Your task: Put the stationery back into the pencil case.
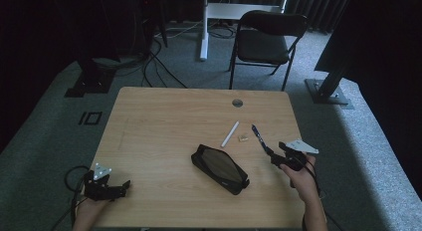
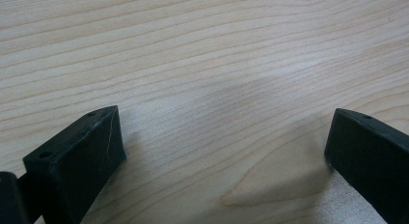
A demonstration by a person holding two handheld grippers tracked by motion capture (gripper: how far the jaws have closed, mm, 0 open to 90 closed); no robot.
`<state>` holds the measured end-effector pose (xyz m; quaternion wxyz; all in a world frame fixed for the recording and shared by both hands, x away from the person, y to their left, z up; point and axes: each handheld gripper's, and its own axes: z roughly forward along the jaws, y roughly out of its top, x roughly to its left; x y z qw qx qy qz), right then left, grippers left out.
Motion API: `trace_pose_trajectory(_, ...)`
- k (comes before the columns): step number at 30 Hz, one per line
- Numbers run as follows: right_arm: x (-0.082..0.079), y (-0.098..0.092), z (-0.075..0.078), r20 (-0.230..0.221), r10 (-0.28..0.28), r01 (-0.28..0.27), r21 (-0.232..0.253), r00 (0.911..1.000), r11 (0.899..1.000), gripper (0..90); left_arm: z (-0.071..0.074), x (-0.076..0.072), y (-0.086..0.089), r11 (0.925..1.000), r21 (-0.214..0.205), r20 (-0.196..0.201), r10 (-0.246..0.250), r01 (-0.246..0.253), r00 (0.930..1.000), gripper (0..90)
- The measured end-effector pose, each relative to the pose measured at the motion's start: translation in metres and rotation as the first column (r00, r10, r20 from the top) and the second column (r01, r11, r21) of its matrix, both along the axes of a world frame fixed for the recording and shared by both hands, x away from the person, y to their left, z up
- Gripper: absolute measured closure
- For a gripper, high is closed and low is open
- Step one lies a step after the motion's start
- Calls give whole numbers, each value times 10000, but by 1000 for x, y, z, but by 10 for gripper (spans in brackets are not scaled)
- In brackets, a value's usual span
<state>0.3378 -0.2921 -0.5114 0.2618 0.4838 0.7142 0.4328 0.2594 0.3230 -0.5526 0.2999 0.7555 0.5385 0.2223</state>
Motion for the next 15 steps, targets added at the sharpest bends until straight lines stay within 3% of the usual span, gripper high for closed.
trace_pose_trajectory(15,31,6,-8,-341,-581,576,-156,9977,9982,364,0,0,0,10000,3,-1,-2,2,10000,3)
